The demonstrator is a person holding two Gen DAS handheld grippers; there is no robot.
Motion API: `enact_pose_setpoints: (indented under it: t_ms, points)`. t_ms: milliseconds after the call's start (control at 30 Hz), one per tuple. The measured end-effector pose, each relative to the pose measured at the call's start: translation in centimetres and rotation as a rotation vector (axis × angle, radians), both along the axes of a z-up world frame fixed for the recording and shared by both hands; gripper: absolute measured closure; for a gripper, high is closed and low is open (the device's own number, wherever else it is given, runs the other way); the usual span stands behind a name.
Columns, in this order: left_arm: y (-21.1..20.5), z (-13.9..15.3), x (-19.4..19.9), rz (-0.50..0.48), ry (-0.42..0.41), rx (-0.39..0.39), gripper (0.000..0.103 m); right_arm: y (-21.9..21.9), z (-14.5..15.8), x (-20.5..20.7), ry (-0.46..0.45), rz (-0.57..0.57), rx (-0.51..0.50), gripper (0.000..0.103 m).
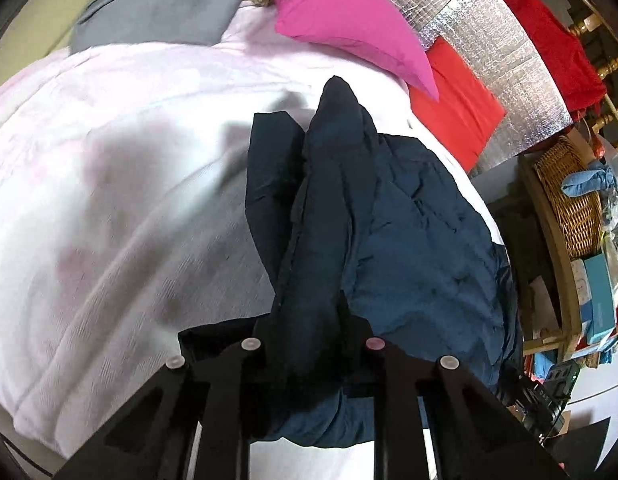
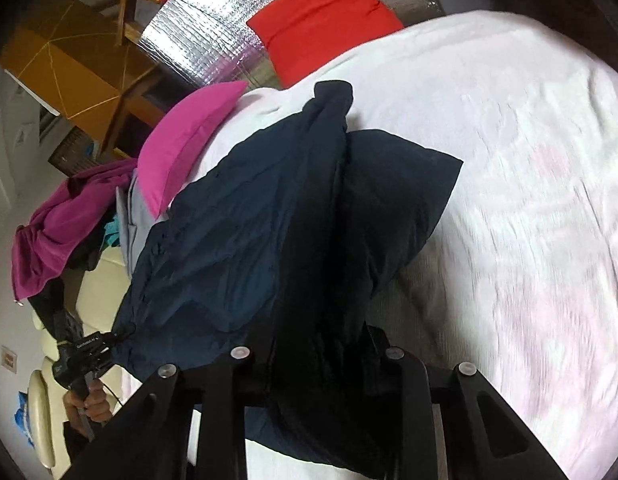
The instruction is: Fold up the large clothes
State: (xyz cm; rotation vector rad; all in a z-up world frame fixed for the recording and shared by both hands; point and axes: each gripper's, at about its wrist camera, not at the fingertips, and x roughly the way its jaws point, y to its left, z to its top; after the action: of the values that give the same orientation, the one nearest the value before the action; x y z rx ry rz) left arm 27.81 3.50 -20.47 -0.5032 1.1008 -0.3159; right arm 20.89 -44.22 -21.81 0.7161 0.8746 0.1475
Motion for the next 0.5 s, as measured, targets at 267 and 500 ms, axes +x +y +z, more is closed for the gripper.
enact_pose_setpoints:
  t_ms: [267, 500]
  points:
    - [-0.6, -2.8, -0.6, -0.014, 0.060, 0.113, 0.050, 0.2, -3.3, -2.6, 0.072, -0.053, -0.018, 0.048]
    - [1.4, -1.3, -2.3, 0.063, 0.045, 0.110, 0.041, -2.5, -0.1, -6.6, 0.030, -0.218, -0.071, 0.035]
